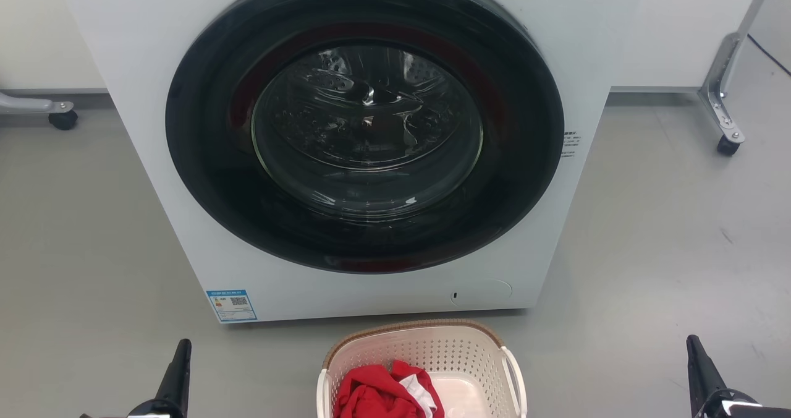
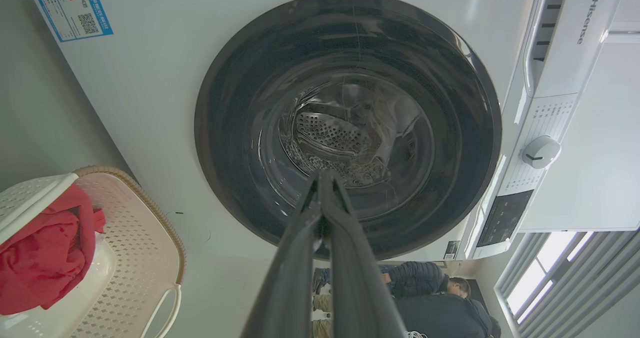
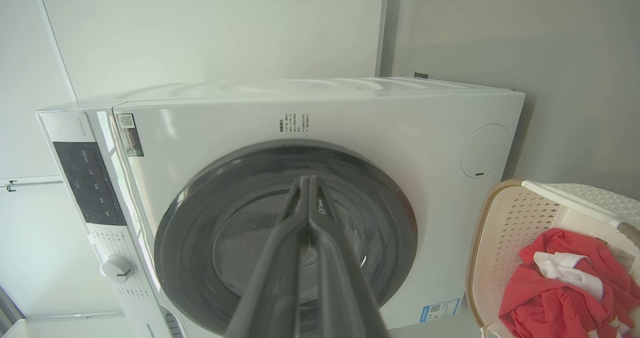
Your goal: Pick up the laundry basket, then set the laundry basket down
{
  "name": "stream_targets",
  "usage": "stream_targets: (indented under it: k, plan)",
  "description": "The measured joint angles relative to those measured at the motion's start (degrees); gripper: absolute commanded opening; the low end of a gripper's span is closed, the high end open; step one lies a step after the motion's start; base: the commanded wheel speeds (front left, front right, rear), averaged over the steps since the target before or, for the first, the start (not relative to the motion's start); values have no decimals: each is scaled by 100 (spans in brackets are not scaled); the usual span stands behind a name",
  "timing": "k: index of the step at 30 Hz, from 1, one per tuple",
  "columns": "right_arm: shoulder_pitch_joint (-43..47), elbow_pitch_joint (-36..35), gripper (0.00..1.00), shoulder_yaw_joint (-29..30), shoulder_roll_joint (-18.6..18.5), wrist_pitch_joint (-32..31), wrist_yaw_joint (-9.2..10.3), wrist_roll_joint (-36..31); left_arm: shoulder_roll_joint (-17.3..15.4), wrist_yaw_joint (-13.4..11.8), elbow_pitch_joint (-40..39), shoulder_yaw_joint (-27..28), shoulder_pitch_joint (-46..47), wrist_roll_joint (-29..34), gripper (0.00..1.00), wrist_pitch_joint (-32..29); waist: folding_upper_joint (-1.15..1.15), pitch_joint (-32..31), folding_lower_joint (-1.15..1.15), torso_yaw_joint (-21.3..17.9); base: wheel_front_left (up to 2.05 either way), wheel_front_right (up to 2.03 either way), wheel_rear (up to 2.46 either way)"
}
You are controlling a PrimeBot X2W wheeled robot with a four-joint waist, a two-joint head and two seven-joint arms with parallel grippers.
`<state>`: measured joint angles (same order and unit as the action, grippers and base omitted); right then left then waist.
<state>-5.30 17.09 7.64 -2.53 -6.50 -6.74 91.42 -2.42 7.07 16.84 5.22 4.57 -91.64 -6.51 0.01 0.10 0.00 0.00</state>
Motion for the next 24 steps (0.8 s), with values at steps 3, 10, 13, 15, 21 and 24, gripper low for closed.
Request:
stream_targets:
  k: [3, 10, 13, 15, 21, 24]
  plan:
    - [0, 0, 0, 0, 0, 0, 0, 0, 1, 0, 1, 0, 0, 0, 0, 0, 0, 0, 0, 0, 0, 0, 0]
    - [0, 0, 0, 0, 1, 0, 0, 0, 2, 0, 2, 0, 0, -1, 0, 0, 0, 0, 0, 0, 0, 0, 0]
    - [0, 0, 0, 0, 1, 0, 0, 0, 2, 0, 2, 0, 0, -4, 0, 0, 0, 0, 0, 0, 0, 0, 0]
    - [0, 0, 0, 0, 1, 0, 0, 0, 2, 0, 2, 0, 0, -4, 0, 0, 0, 0, 0, 0, 0, 0, 0]
    - [0, 1, 0, 0, 1, 1, 0, 0, 2, 0, 3, 0, 0, -5, 0, 0, 0, 0, 0, 0, 0, 0, 0]
    - [0, 1, 0, 0, 1, 0, 0, 0, 2, 0, 3, 0, 0, -5, 0, 0, 0, 0, 0, 0, 0, 0, 0]
